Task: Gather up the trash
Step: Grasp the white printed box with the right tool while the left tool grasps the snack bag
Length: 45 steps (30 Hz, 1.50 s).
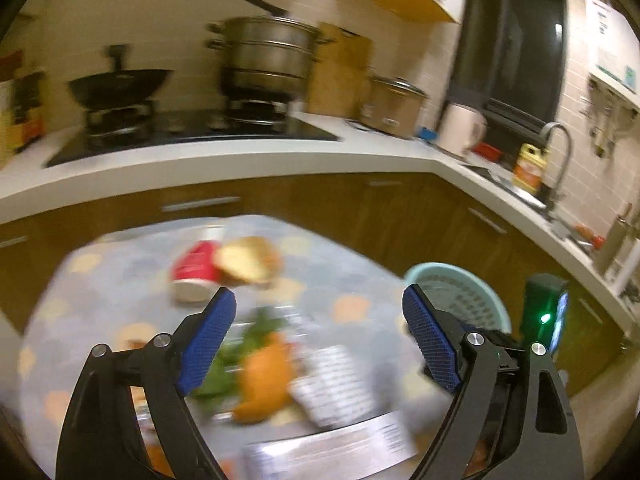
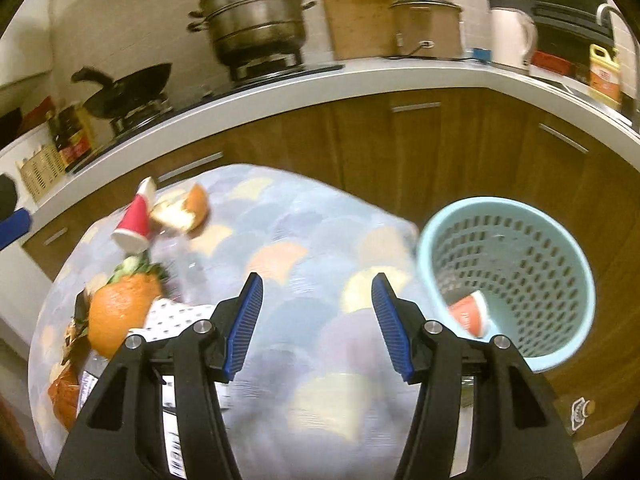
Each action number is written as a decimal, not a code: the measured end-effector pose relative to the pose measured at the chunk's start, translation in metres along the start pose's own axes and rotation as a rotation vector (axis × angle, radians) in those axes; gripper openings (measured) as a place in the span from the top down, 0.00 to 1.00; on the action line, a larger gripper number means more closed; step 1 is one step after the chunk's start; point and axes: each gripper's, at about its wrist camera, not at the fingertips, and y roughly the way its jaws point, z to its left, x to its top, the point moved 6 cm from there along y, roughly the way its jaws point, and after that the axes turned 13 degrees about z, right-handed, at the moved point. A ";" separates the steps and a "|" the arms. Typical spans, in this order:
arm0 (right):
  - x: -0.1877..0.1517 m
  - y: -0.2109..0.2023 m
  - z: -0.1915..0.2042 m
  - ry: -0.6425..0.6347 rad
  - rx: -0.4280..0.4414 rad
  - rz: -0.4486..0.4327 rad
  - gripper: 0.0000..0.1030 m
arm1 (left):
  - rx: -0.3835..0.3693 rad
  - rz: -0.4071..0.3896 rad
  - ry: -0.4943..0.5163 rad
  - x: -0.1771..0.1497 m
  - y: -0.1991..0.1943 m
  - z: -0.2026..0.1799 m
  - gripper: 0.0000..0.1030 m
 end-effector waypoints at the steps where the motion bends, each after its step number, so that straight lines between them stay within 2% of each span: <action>1: -0.001 0.003 0.008 -0.010 0.004 0.003 0.48 | 0.030 -0.003 -0.008 -0.004 -0.004 0.010 0.18; 3: -0.004 0.007 0.017 -0.025 0.010 0.008 0.48 | 0.118 -0.003 -0.026 -0.016 -0.011 0.039 0.17; 6: -0.012 0.016 0.025 -0.041 -0.005 0.021 0.48 | 0.166 0.041 -0.051 -0.035 -0.013 0.078 0.17; 7: -0.013 0.018 0.028 -0.058 -0.036 0.020 0.48 | 0.167 0.057 -0.056 -0.042 -0.012 0.088 0.17; 9: -0.014 0.016 0.031 -0.083 -0.047 0.003 0.48 | 0.170 0.097 -0.052 -0.054 -0.007 0.103 0.17; 12: -0.015 0.019 0.036 -0.114 -0.068 0.008 0.48 | 0.126 0.149 -0.033 -0.071 0.002 0.113 0.17; 15: -0.015 0.020 0.032 -0.104 -0.064 0.016 0.48 | 0.088 0.194 -0.010 -0.083 0.014 0.110 0.17; 18: -0.014 0.022 0.028 -0.076 -0.043 0.032 0.48 | 0.106 0.239 -0.001 -0.091 0.030 0.107 0.18; 23: -0.014 0.025 0.027 -0.069 -0.050 0.042 0.48 | 0.174 0.282 0.000 -0.092 0.047 0.109 0.32; 27: -0.016 0.024 0.031 -0.093 -0.067 0.034 0.48 | 0.180 0.298 -0.029 -0.092 0.053 0.118 0.43; 29: -0.016 0.024 0.031 -0.096 -0.063 0.035 0.48 | 0.164 0.313 -0.026 -0.095 0.056 0.118 0.63; 30: -0.016 0.024 0.031 -0.096 -0.056 0.037 0.48 | 0.154 0.317 -0.029 -0.095 0.057 0.118 0.67; 33: -0.016 0.021 0.029 -0.087 -0.020 0.033 0.48 | 0.131 0.307 -0.037 -0.095 0.057 0.118 0.74; 35: -0.015 0.018 0.028 -0.083 0.028 0.034 0.48 | 0.130 0.280 -0.033 -0.092 0.052 0.117 0.84; 40: -0.021 0.006 0.039 -0.104 0.121 0.066 0.48 | 0.108 0.201 -0.066 -0.080 0.041 0.123 0.93; 42: -0.024 0.000 0.047 -0.126 0.141 0.077 0.48 | 0.047 0.142 -0.100 -0.077 0.036 0.127 0.94; 43: -0.025 -0.001 0.053 -0.143 0.147 0.093 0.46 | -0.006 0.107 -0.126 -0.077 0.033 0.129 0.94; 45: -0.027 -0.001 0.061 -0.168 0.150 0.130 0.39 | -0.038 0.079 -0.167 -0.079 0.032 0.135 0.94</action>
